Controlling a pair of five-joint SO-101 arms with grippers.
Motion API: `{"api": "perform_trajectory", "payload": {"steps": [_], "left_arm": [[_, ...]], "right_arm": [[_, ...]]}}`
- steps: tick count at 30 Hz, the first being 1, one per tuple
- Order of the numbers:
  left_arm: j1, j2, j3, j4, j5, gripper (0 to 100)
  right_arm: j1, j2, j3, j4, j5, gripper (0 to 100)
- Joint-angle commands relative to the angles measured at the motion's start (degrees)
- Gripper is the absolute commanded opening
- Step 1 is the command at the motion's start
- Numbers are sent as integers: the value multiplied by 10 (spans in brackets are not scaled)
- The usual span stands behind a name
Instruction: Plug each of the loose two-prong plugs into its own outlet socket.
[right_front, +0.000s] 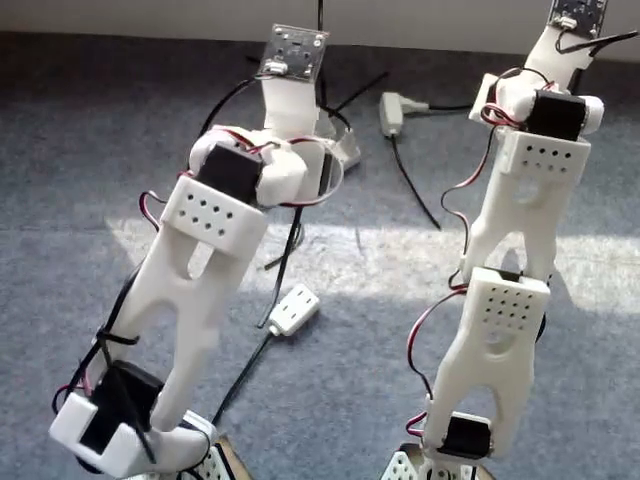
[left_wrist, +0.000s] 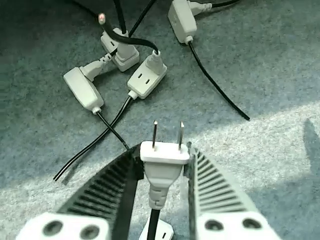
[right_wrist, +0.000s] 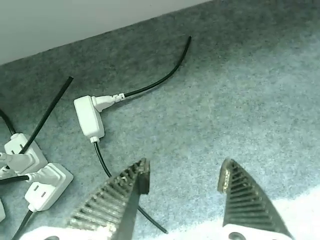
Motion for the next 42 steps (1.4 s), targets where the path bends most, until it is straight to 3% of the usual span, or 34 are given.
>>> {"api": "perform_trajectory", "payload": {"steps": [1, 8, 14, 20, 24, 30, 36, 42], "left_arm": [[45, -73, 24, -22, -4, 11], [100, -279, 251, -121, -5, 10], [102, -533, 506, -312, -20, 11], [100, -662, 702, -476, -27, 10], [99, -709, 761, -524, -27, 10], [99, -716, 797, -535, -28, 10], [99, -720, 819, -547, -28, 10], [99, -721, 855, -607, -28, 10]], "right_arm": [[-14, -46, -9, 23, -4, 228], [-9, -132, -3, 23, -1, 228], [19, -180, -2, 24, -4, 227], [0, -218, 72, 24, -4, 227], [-31, -283, 171, 23, -17, 227], [-123, -400, 296, 22, -21, 224], [-200, -493, 387, 22, -20, 109], [-284, -603, 503, 22, -21, 105]]}}
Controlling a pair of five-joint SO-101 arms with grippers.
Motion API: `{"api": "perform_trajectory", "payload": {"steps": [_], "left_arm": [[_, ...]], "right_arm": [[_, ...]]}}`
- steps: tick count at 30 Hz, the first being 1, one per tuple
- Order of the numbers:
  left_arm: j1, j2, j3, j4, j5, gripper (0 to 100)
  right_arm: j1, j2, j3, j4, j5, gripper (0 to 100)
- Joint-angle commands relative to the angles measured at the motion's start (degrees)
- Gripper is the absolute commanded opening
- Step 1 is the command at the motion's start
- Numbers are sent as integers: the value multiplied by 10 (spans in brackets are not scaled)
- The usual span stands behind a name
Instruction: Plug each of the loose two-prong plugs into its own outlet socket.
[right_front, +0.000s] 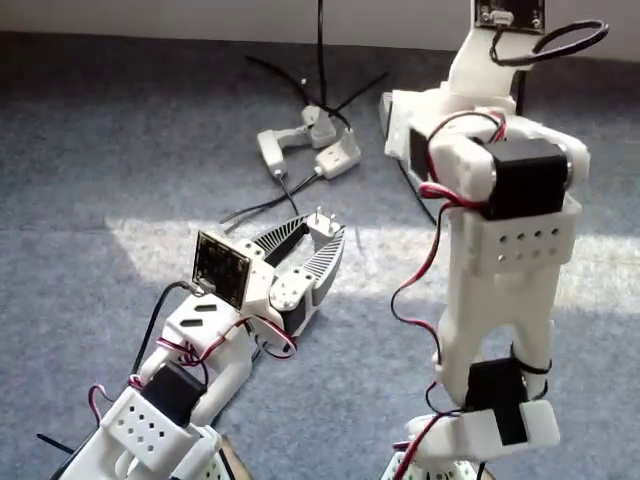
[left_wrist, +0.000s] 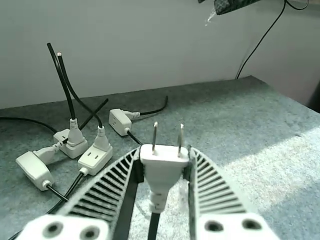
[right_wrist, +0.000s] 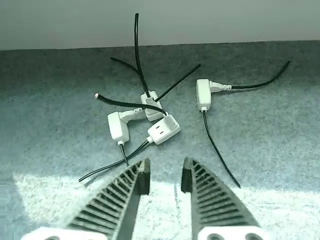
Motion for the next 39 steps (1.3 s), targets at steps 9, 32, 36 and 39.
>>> {"api": "perform_trajectory", "payload": {"steps": [9, 32, 36, 39], "left_arm": [[7, -5, 55, -142, -6, 10], [8, -10, 56, -141, -5, 10], [8, -9, 56, -141, -5, 10], [8, -9, 56, -141, -5, 10]], "right_arm": [[-162, -212, 202, 22, 30, 81], [-198, -258, 480, -133, 85, 9], [-167, -257, 510, -175, 138, 9], [-144, -255, 510, -189, 162, 9]]}}
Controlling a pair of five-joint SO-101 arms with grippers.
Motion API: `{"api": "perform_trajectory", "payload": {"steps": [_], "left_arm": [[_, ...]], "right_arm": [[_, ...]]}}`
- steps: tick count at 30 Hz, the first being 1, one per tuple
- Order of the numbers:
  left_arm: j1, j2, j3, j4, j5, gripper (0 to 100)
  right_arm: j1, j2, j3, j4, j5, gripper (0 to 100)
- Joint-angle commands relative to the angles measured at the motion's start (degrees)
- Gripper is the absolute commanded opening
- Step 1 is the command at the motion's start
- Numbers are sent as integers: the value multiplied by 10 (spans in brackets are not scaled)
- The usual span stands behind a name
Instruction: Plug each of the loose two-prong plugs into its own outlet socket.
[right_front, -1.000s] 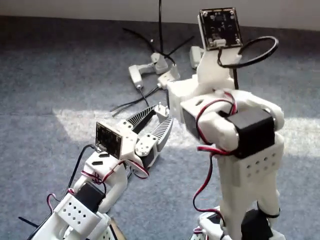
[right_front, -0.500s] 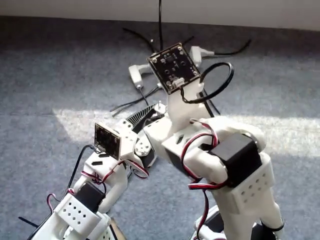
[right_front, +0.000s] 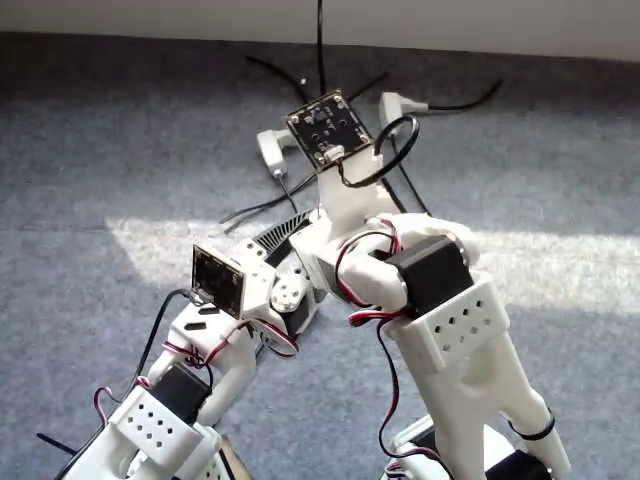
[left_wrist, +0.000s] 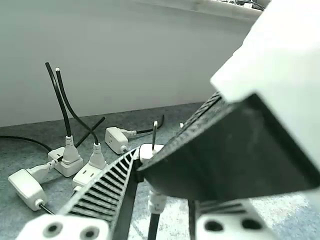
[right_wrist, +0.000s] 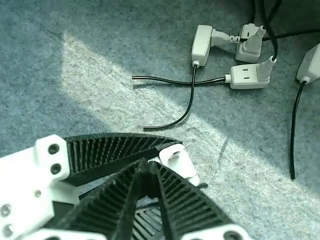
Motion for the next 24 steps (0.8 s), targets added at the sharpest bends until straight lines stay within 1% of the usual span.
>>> {"api": "perform_trajectory", "payload": {"steps": [1, 5, 10, 20, 24], "left_arm": [[8, -10, -3, -11, -4, 10], [8, -11, 5, -12, -4, 10], [8, -11, 5, -12, -4, 10], [8, -7, 5, -12, -4, 10], [8, -6, 5, -12, -4, 10]], "right_arm": [[44, -7, 0, -26, 37, 9], [89, -7, 0, -52, 88, 9], [123, -7, 0, -65, 123, 9], [125, -13, -7, -65, 128, 9], [124, -7, -87, -36, 128, 9]]}}
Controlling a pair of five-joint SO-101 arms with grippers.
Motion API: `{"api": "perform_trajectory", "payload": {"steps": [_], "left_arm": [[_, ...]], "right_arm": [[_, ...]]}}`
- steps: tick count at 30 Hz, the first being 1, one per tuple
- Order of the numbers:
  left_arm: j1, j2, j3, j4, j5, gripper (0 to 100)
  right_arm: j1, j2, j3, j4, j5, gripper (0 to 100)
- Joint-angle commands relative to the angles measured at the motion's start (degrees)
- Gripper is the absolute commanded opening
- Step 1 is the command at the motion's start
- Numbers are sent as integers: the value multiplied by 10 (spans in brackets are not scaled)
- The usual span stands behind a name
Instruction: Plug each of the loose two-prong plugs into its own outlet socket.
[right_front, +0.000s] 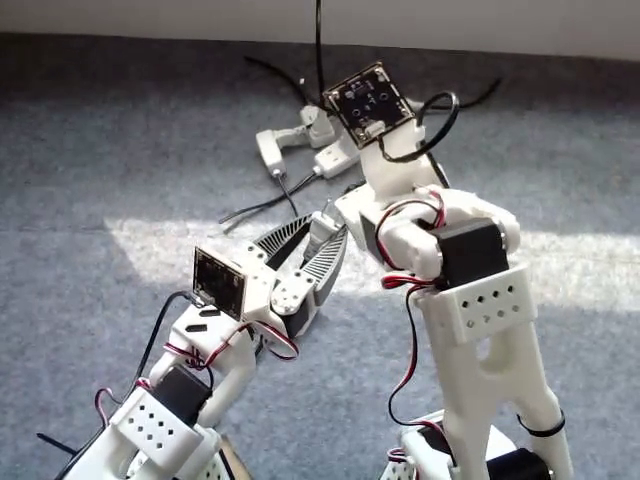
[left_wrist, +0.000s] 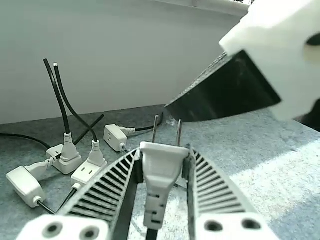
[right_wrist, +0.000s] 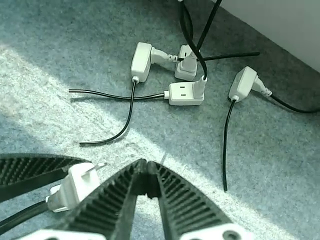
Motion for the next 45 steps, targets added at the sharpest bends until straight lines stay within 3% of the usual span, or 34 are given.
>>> {"api": "perform_trajectory", "payload": {"steps": [1, 7, 14, 24, 32, 37, 45], "left_arm": [[5, -5, -7, -12, -5, 10], [22, -5, -7, -11, -6, 10], [24, -10, 3, -13, -7, 10], [-5, -11, 2, -14, -6, 10], [-21, -10, -5, -14, -5, 10], [-20, -6, -5, -14, -5, 10], [7, -5, -1, -12, -6, 10]], "right_arm": [[-7, -7, -83, 23, 6, 9], [-87, -7, -116, 68, -1, 9], [-90, -6, -34, 40, -33, 9], [27, -13, 83, -11, -30, 9], [41, -14, 107, -23, -30, 9], [28, -14, 18, 6, -29, 9], [-51, -7, -147, 96, -29, 9]]}}
